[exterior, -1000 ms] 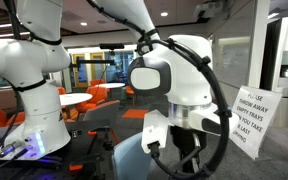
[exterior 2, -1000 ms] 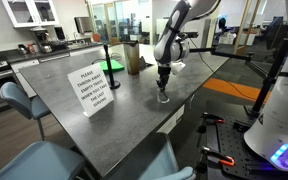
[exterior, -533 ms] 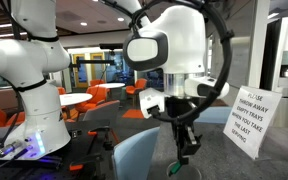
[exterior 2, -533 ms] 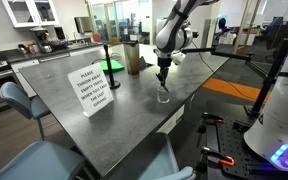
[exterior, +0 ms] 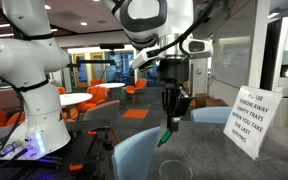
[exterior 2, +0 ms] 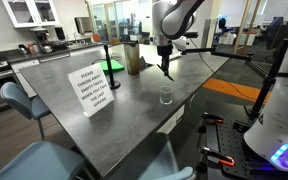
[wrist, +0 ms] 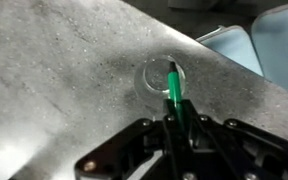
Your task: Remove the green pen from the glass cup
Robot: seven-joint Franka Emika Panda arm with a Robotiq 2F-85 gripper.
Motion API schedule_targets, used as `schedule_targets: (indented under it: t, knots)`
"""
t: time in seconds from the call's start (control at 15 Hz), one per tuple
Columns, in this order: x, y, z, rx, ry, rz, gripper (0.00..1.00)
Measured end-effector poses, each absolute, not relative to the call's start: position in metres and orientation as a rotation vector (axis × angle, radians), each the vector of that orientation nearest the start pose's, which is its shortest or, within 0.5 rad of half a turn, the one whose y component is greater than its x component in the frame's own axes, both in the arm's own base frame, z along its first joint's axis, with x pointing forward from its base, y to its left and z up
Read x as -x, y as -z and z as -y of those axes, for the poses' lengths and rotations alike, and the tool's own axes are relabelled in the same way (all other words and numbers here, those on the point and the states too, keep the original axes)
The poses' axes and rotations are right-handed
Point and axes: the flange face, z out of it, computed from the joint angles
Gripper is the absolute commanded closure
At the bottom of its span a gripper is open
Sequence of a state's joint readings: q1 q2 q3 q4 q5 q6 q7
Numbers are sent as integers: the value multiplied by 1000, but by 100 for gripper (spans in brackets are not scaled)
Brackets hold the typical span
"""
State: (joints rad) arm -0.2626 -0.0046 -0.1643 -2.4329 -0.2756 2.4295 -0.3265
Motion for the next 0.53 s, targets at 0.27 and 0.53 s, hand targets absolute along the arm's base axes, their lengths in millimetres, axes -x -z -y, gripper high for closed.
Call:
schedule_targets:
  t: [0.27, 0.53]
  knots:
    - [-456, -292, 149, 3189, -82, 294, 97]
    - [-481, -246, 108, 3107, -176, 351, 97]
